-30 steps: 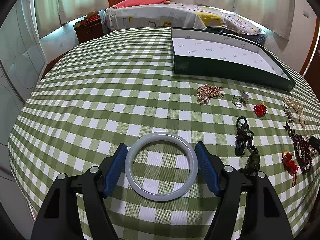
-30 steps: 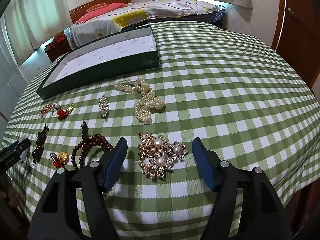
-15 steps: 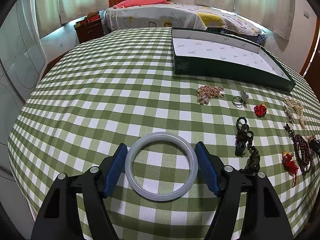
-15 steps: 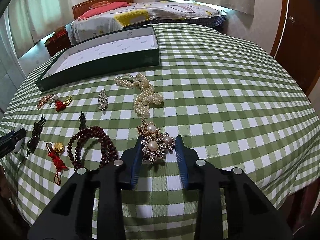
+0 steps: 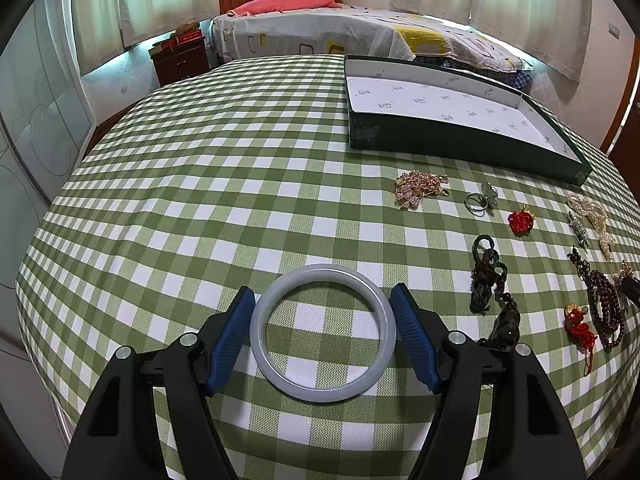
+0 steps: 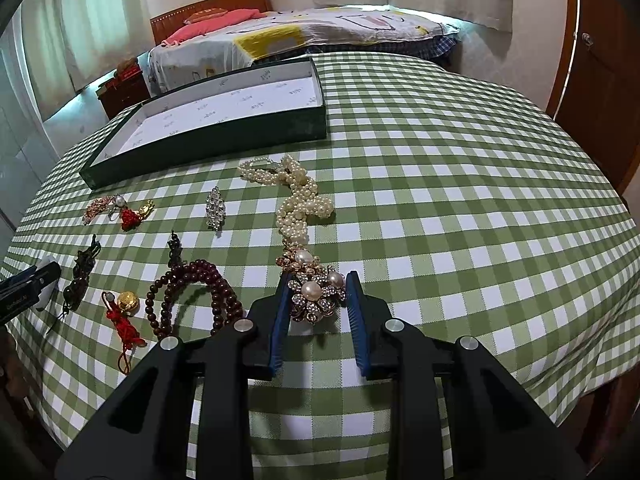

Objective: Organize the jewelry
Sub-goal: 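Carry the bangle and brooch into the green box and open both tools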

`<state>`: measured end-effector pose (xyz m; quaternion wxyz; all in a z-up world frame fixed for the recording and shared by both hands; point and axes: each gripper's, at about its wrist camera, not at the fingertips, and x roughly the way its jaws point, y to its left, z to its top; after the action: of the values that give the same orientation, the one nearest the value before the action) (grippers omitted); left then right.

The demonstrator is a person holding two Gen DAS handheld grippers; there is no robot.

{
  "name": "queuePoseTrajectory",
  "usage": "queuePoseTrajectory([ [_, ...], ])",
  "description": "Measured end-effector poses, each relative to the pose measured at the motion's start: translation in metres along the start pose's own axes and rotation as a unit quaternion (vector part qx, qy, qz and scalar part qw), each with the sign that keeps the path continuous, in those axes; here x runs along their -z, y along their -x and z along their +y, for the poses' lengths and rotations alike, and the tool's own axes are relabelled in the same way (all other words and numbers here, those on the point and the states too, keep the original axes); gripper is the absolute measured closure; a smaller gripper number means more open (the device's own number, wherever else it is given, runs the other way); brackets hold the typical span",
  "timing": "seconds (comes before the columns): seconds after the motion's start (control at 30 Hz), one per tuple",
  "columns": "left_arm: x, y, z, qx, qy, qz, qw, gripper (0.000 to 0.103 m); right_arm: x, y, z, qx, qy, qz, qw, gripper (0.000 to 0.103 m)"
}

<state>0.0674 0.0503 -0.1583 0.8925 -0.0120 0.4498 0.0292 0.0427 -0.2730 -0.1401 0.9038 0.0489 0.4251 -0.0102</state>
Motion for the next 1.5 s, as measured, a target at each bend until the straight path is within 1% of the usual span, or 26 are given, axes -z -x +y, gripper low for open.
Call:
queuePoseTrajectory([
  [0.43,-0.002,0.004,0.001,-0.001,0.003,-0.008,1.0,0.035,-0.003,0.006,0.005,-0.003,0.006,-0.012,1.0,0.077],
  [0.67,-0.005,0.015,-0.003,0.002,0.003,-0.024,0.9997,0.035,-0.006,0.013,0.006,-0.006,0.008,-0.022,1.0,0.077],
  [0.87,-0.014,0.033,-0.009,0.012,0.001,-0.048,0.9988,0.035,-0.019,0.028,0.013,-0.016,0.013,-0.046,0.999,0.077],
  [0.97,-0.024,0.042,-0.013,0.019,-0.001,-0.06,0.998,0.035,-0.03,0.037,0.018,-0.024,0.017,-0.062,0.998,0.077],
  [1.2,-0.059,0.06,-0.03,0.047,-0.007,-0.091,0.9947,0.035,-0.069,0.053,0.027,-0.045,0.022,-0.106,0.993,0.077],
  [1.4,-0.096,0.061,-0.048,0.066,-0.019,-0.12,0.9903,0.035,-0.108,0.05,0.037,-0.06,0.032,-0.133,0.989,0.077],
  [1.5,-0.117,0.061,-0.056,0.067,-0.022,-0.143,0.9872,0.035,-0.127,0.047,0.043,-0.07,0.036,-0.144,0.986,0.077],
])
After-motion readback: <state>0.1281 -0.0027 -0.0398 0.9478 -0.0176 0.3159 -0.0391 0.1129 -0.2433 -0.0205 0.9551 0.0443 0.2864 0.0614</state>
